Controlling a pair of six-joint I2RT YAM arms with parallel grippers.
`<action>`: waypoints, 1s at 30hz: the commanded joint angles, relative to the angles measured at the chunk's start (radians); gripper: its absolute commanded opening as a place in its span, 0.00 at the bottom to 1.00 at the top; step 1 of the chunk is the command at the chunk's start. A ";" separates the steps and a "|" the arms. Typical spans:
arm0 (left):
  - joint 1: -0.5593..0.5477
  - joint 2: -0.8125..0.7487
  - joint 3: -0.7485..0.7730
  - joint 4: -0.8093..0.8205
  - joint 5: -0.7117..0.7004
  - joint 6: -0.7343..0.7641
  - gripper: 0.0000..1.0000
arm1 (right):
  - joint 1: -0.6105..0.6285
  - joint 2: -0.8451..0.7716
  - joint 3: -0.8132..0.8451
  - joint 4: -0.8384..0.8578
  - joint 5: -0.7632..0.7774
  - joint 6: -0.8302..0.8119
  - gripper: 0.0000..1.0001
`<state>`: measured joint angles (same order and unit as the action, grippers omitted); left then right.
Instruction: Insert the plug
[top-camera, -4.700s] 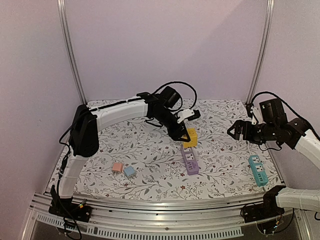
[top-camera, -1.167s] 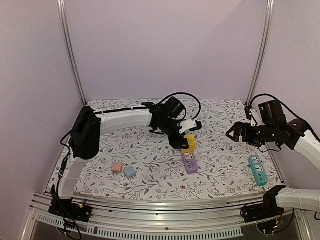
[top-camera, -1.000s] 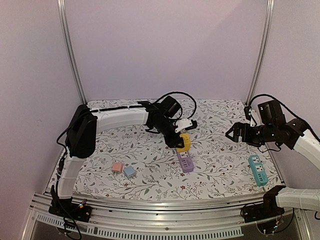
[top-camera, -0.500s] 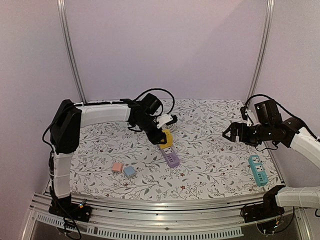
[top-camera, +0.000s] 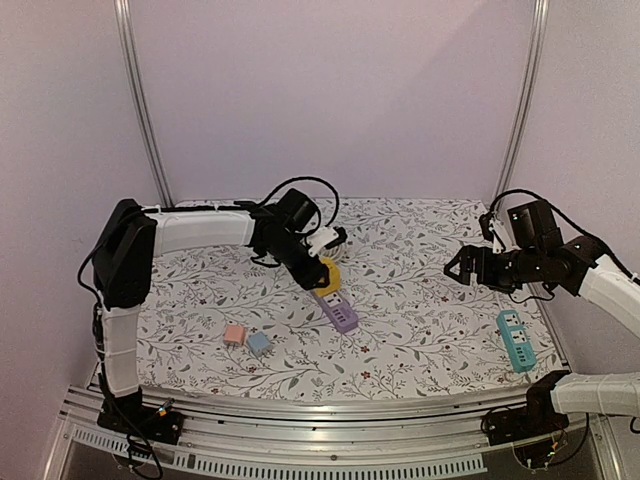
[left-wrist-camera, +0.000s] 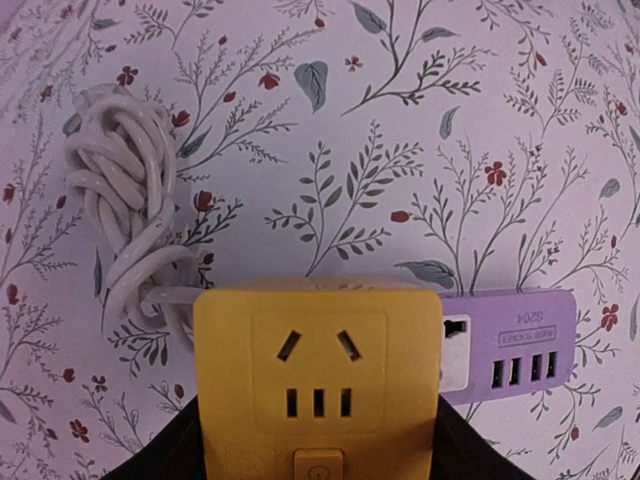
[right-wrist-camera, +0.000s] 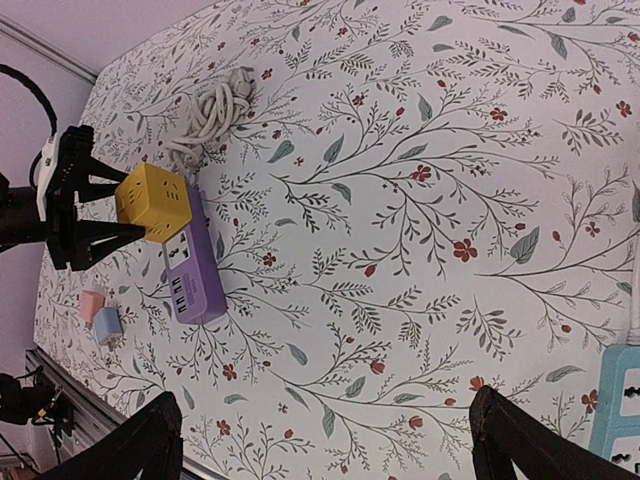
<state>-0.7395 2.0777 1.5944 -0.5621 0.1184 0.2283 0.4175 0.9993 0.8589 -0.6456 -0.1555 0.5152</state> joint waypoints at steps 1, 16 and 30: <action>0.020 0.019 -0.018 -0.149 -0.115 -0.047 0.96 | -0.004 0.009 -0.015 0.012 0.000 -0.016 0.99; 0.019 -0.136 0.072 -0.155 -0.196 -0.122 0.99 | -0.005 0.021 -0.027 0.056 -0.003 -0.053 0.99; 0.024 -0.527 -0.176 0.000 -0.344 -0.494 1.00 | -0.003 0.097 -0.035 0.079 0.068 0.014 0.99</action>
<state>-0.7300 1.5986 1.4654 -0.6014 -0.2066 -0.0689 0.4175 1.0569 0.8326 -0.5755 -0.1162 0.4900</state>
